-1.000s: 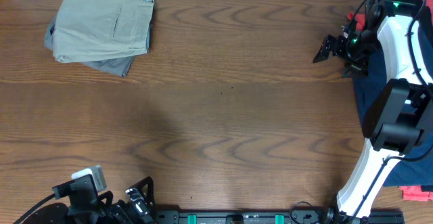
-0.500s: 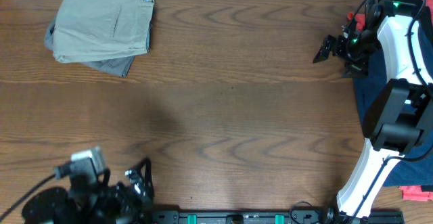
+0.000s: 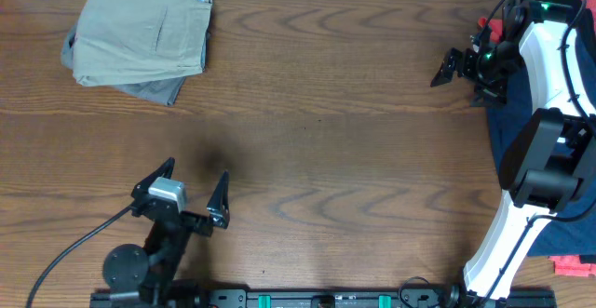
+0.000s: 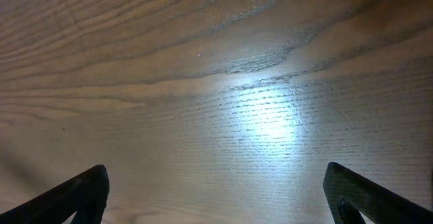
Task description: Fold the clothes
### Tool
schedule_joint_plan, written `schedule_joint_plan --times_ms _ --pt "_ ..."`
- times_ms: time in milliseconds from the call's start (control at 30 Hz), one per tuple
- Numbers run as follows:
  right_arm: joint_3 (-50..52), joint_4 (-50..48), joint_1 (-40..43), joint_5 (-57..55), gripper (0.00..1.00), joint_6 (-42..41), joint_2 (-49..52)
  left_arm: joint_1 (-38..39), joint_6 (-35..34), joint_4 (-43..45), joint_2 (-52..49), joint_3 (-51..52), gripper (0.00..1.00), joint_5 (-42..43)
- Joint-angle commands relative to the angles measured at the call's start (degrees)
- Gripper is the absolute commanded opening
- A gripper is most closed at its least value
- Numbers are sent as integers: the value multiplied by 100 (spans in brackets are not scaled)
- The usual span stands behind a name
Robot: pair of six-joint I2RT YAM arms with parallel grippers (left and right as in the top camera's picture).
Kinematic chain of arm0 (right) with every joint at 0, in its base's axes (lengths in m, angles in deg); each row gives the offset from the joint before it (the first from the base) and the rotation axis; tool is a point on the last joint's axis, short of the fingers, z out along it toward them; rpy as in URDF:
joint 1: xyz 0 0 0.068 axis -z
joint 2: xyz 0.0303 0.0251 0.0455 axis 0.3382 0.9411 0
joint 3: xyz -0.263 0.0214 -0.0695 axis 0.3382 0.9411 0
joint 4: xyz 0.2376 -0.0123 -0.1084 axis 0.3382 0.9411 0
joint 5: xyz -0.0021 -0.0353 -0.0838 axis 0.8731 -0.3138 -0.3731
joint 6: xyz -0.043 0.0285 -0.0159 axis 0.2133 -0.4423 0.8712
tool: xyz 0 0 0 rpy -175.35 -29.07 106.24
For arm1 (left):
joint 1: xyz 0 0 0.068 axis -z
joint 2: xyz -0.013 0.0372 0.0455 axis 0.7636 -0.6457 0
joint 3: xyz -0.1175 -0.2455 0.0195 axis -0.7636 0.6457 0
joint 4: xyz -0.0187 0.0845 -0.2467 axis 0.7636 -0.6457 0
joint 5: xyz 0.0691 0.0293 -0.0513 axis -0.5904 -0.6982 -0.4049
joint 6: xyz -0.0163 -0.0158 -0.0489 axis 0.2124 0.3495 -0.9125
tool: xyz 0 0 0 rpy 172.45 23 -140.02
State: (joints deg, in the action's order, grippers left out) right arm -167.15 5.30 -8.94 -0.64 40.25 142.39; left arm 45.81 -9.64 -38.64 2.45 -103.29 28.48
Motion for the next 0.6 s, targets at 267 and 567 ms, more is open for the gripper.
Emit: schedule_joint_plan --times_ms 267,567 --pt "-9 -4 -2 -2 99 -57 17 46 103 1550 168 1300 98 -942" --pt "-9 -4 -2 -2 99 -57 17 55 105 1646 168 1556 98 -1318"
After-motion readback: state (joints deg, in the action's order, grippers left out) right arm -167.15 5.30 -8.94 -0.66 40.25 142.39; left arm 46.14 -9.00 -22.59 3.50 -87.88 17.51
